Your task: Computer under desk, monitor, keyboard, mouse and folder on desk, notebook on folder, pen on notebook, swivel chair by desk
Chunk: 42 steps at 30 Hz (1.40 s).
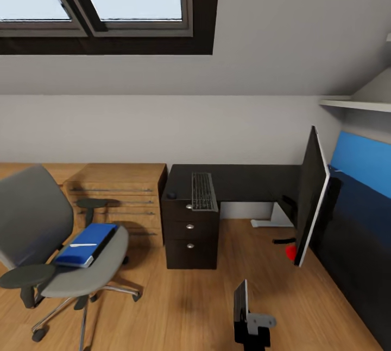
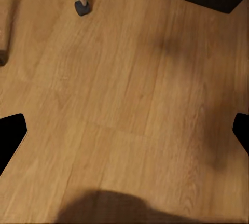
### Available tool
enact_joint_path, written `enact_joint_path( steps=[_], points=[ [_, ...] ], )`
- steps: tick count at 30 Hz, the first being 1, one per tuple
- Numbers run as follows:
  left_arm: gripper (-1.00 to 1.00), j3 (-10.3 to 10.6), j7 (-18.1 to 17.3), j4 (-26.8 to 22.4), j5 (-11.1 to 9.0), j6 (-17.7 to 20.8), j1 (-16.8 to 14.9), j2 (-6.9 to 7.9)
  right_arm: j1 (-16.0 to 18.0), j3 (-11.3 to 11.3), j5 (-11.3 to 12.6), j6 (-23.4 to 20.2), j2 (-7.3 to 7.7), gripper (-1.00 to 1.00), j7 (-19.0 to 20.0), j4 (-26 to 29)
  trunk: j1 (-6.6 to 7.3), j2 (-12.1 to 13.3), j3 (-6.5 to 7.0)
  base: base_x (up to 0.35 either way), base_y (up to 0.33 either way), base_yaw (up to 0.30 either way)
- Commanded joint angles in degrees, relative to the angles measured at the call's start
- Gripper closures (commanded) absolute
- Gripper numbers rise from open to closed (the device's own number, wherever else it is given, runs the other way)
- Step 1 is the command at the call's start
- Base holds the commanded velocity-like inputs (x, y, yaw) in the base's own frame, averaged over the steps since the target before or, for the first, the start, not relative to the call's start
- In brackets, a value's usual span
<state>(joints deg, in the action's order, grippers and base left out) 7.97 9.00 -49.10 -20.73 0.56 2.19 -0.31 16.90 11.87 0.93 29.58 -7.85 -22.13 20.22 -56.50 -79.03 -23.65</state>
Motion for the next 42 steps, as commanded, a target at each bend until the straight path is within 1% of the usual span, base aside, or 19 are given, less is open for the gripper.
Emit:
enact_joint_path(
  steps=[1, 11, 17, 42],
  points=[
    [-1.0, 0.2, 0.4, -0.1, -0.5, 0.1, 0.0, 0.04, 0.1, 0.5, 0.0, 0.1, 0.03, 1.0, -0.5, -0.3, -0.03, 0.0, -0.05, 0.221, 0.184, 0.0],
    [-1.0, 0.2, 0.4, 0.0, -0.5, 0.0, 0.0, 0.04, 0.1, 0.5, 0.0, 0.1, 0.02, 1.0, -0.5, -0.9, -0.03, 0.0, -0.05, 0.154, 0.045, 0.0],
    [-1.0, 0.2, 0.4, 0.1, -0.5, 0.1, 0.0, 0.04, 0.1, 0.5, 0.0, 0.1, 0.01, 1.0, -0.4, -0.9, -0.03, 0.0, -0.05, 0.009, 0.0, 0.0],
    [-1.0, 0.2, 0.5, 0.1, -0.5, 0.0, 0.0, 0.04, 0.1, 0.5, 0.0, 0.1, 0.03, 1.0, -0.5, -0.9, 5.46, 10.0, 4.44, 0.0, 0.0, 0.0]
  ],
)
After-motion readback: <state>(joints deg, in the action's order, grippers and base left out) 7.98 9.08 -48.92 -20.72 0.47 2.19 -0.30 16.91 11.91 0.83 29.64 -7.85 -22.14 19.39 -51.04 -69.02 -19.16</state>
